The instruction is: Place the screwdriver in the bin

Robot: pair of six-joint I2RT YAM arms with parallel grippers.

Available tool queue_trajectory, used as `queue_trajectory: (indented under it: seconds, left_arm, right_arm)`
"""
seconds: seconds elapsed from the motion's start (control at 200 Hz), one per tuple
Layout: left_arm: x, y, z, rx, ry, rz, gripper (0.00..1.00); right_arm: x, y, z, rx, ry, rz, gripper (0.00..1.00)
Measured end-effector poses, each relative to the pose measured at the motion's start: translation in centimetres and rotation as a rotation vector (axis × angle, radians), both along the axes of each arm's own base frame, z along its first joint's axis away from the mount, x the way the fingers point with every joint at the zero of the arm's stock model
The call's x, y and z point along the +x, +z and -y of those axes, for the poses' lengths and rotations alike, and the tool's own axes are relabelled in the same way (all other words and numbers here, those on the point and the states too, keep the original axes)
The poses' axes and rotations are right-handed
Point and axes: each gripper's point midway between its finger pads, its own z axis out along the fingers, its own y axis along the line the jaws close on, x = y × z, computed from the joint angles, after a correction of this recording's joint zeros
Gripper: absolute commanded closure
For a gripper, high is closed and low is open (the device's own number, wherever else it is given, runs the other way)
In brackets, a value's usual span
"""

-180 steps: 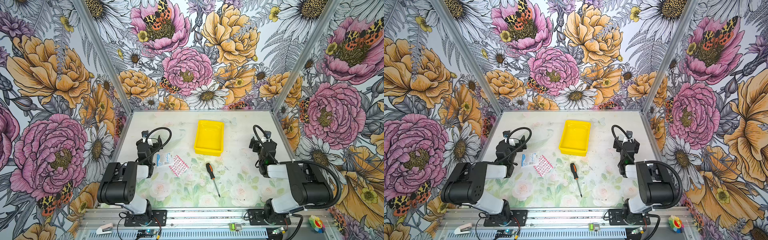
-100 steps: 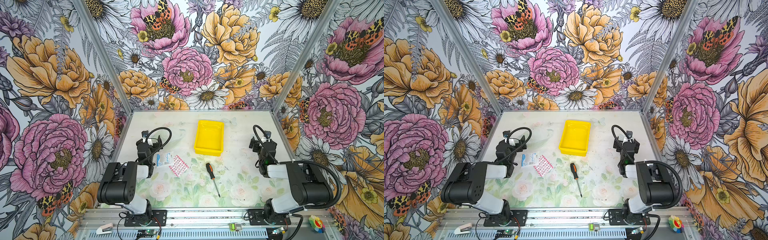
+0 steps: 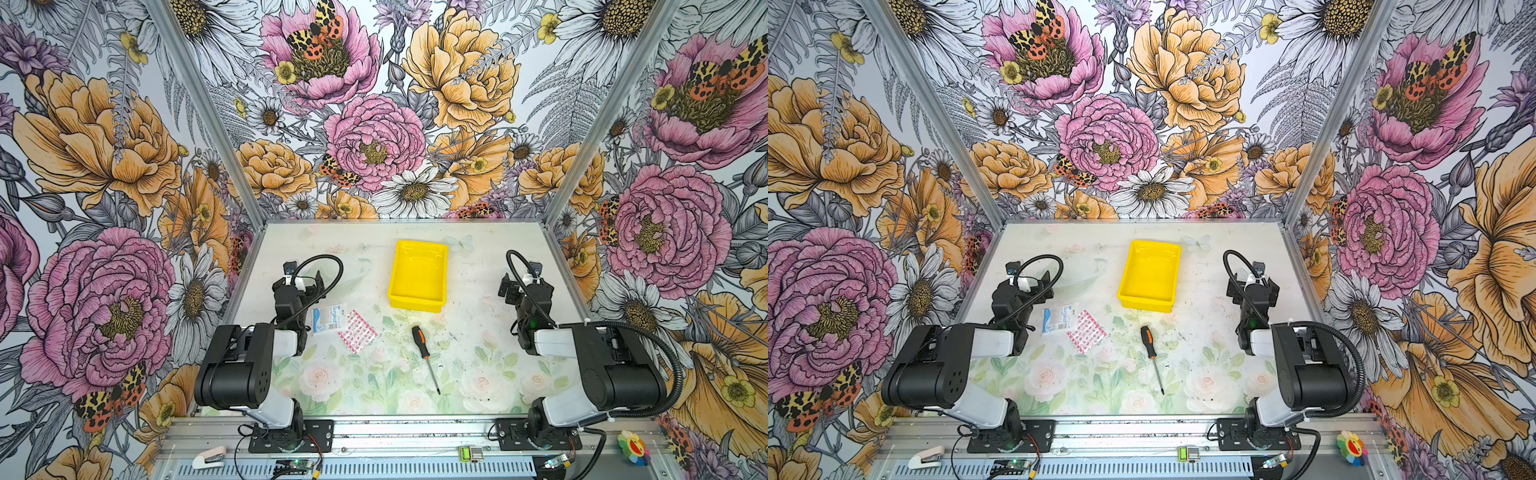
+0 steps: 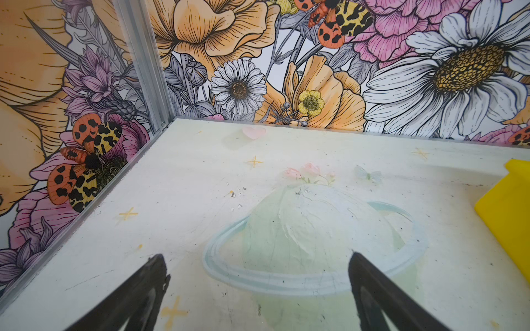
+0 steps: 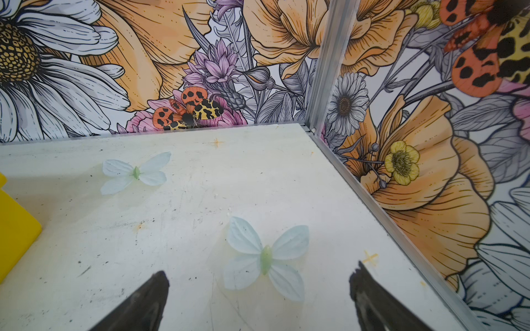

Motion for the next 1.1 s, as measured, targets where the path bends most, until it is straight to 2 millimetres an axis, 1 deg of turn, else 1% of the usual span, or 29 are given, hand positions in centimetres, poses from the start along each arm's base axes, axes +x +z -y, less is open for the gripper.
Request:
queue_trajectory:
  seconds: [0.861,1.001,1.101]
  left_arm:
    - [-0.01,-0.04,0.00,0.000,0.000,-0.002,0.01]
    - [-0.12,-0.77,0.00,0.000,0.000,-0.039,0.01]
    - [0.04,-0.62,0.00,-0.001,0.000,-0.059,0.01]
  right_arm:
    - [0.00,0.01,0.00,0.000,0.000,0.000,0.00]
    - [-0.29,-0.39,-0.10,0.000,0.002,-0.029,0.00]
    - [-0.56,0.03,-0.21,-0.001,0.005,-0.033,0.00]
